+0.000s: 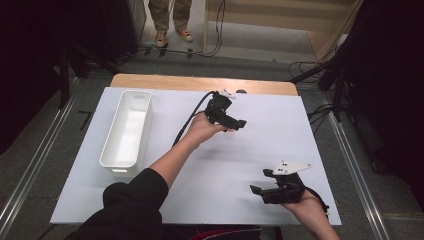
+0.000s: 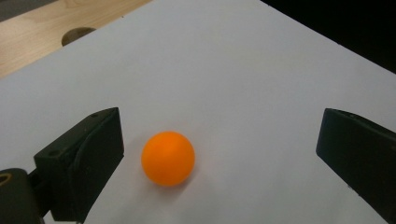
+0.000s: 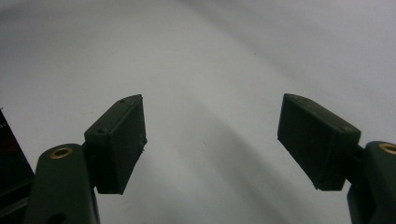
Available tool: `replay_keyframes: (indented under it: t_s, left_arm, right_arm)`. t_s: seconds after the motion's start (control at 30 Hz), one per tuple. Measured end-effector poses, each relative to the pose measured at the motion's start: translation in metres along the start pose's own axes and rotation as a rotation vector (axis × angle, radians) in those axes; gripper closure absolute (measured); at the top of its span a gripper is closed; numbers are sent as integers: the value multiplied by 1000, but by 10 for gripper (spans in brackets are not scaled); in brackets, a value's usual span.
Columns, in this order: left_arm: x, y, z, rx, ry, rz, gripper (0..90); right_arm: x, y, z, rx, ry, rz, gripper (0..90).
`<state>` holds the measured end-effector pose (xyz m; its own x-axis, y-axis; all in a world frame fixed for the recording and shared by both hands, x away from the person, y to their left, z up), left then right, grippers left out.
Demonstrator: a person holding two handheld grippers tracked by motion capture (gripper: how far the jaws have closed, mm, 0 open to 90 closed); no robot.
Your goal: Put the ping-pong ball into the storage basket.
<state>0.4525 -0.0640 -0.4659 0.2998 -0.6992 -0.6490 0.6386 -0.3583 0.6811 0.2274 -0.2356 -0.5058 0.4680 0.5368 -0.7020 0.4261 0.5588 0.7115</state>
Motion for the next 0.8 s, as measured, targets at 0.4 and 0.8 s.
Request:
replay_keyframes:
  t_s: [0.4,0.8]
  left_arm:
    - [11,19,-8,-9,39,-10,5]
    - [15,34,-8,-20,44,7,5]
  right_arm:
    - [-1,0,0,13,0,6,220]
    - [-1,1,0,5,5,7,220]
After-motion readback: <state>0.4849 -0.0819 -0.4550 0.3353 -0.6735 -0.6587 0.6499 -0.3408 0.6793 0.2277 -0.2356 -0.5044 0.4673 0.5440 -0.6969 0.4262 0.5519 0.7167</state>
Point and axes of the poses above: each handheld gripper's, and its own axes: x roughly forward along the jaws, y roughly out of its top, z roughly to its right, the point moved 3 cm from there along x, roughly forward along the jaws, and after that the axes turned 14 degrees about -x, right-handed, at the moved point
